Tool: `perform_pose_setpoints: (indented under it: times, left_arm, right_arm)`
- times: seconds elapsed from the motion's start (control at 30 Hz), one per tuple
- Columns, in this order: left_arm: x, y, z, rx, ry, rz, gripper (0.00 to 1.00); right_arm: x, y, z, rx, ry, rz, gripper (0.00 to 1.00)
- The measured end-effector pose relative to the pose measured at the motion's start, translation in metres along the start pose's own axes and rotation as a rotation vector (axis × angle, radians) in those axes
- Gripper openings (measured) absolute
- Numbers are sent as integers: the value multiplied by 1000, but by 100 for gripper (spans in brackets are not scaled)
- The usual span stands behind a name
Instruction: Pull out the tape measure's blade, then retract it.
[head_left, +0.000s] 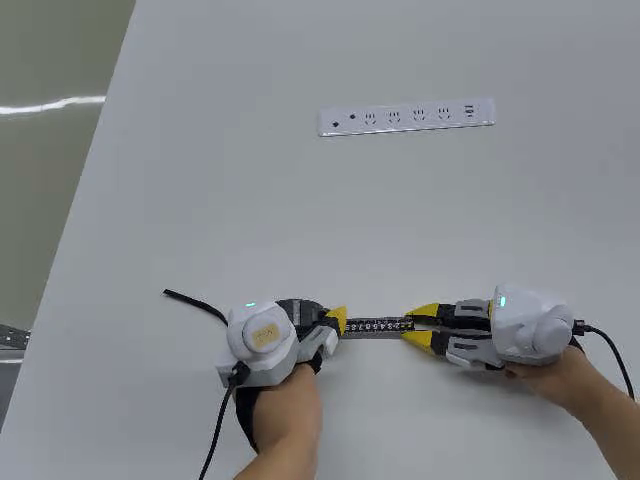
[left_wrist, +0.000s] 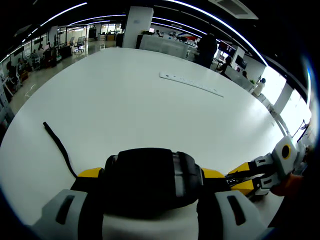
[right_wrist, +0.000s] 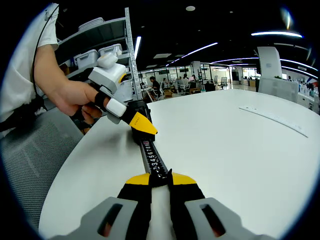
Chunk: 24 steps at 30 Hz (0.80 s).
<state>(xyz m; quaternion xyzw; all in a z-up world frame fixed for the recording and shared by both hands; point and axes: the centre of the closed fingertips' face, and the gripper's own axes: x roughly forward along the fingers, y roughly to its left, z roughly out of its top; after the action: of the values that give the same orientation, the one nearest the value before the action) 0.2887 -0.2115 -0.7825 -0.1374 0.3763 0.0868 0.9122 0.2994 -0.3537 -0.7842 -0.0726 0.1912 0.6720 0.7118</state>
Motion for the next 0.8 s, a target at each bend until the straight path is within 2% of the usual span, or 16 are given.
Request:
perform_pose_setpoints:
  times: [0.27, 0.8]
  left_arm:
    - [0, 0, 0, 2, 2, -4, 74]
    - [0, -1, -1, 4, 6, -9, 74]
  right_arm:
    - [13, 7, 4, -4, -1, 18, 12]
    - [27, 10, 10, -2, 4, 37, 12]
